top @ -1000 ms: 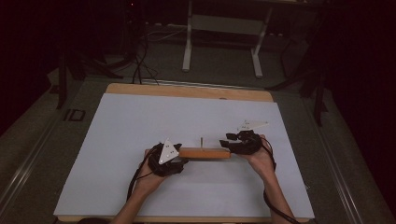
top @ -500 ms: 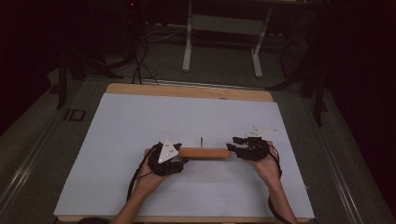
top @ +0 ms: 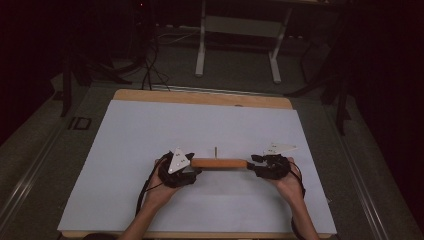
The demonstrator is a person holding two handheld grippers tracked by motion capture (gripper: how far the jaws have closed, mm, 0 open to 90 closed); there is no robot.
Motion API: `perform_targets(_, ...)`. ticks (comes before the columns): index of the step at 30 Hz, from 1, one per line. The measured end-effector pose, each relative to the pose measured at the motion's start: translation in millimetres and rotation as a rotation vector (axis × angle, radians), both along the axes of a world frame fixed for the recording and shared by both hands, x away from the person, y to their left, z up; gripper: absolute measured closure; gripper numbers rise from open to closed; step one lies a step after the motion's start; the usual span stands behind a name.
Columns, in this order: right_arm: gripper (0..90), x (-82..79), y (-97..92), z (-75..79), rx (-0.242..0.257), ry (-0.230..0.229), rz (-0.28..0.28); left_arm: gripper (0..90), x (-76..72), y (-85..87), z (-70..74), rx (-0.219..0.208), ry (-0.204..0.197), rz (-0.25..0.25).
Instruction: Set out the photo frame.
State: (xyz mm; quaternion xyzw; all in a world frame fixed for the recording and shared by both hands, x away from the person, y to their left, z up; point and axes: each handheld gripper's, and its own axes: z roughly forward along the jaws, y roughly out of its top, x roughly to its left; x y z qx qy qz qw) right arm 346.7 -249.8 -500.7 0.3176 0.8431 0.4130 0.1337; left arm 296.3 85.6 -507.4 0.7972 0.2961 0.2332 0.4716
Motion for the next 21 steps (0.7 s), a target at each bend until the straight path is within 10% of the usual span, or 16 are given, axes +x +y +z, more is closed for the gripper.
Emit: perform_targets(21,43.2,-6.4,16.8,0.1,0.023,-0.052,0.124,44.9,2.7,1.5,0.3,-0.019,0.008,0.003)
